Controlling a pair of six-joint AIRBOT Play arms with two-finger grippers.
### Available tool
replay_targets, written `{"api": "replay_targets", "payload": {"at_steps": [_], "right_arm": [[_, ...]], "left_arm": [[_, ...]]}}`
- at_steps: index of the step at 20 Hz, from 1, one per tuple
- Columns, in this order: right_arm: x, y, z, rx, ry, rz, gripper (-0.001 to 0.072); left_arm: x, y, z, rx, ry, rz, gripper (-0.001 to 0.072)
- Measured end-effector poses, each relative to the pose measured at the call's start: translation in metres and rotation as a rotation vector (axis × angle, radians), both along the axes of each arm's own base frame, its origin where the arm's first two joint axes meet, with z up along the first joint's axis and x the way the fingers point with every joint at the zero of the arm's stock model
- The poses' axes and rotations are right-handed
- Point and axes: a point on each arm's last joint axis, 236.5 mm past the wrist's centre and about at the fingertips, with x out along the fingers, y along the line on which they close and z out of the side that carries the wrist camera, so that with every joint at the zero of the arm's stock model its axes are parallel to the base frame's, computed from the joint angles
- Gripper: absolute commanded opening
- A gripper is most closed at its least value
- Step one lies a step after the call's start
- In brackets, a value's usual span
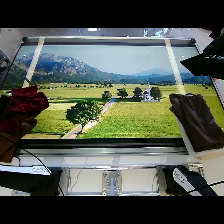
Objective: Fold the shirts.
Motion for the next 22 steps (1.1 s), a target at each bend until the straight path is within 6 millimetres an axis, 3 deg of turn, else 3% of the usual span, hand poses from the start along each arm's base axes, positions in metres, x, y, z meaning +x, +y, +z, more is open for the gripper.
{"api": "replay_targets", "payload": {"at_steps": [2,3,4,7,9,10,12,14,16,18,22], "right_arm": [[0.0,0.0,0.0,0.0,-0.001,0.0,0.0347],[0.0,0.0,0.001,0.001,-0.002,-0.001,0.0347],[0.001,0.0,0.001,0.001,-0.003,-0.002,0.0346],[0.001,0.0,0.001,0.003,-0.006,-0.004,0.0323],[0.001,0.0,0.002,0.004,-0.008,-0.005,0.0245],[0.002,0.0,0.002,0.004,-0.009,-0.006,0.0246],[0.004,-0.001,0.006,0.011,-0.024,-0.015,0.0246],[0.008,0.0,0.016,0.036,-0.061,-0.025,0.0246],[0.01,0.002,0.032,0.063,-0.105,-0.026,0.0246],[0.006,0.007,0.048,0.071,-0.135,-0.011,0.0246],[-0.022,0.025,0.068,0.03,-0.141,0.084,0.0246]], "left_arm": [[0.004,0.001,-0.009,-0.021,-0.008,0.027,0.0488],[0.008,0.002,-0.012,-0.03,-0.024,0.041,0.0316],[0.014,0.003,-0.014,-0.04,-0.047,0.059,0.0027],[0.035,0.006,-0.008,-0.063,-0.142,0.112,0.0012],[0.044,0.005,-0.002,-0.074,-0.188,0.12,0.0012],[0.048,0.002,0.004,-0.082,-0.208,0.117,0.0012],[0.054,-0.005,0.02,-0.1,-0.253,0.095,0.0012],[0.064,-0.023,0.05,-0.128,-0.331,0.048,0.0011],[0.077,-0.052,0.093,-0.149,-0.434,-0.047,0.0011],[0.086,-0.098,0.141,-0.151,-0.525,-0.192,0.0011],[0.08,-0.222,0.222,-0.136,-0.647,-0.535,0.0012]]}}
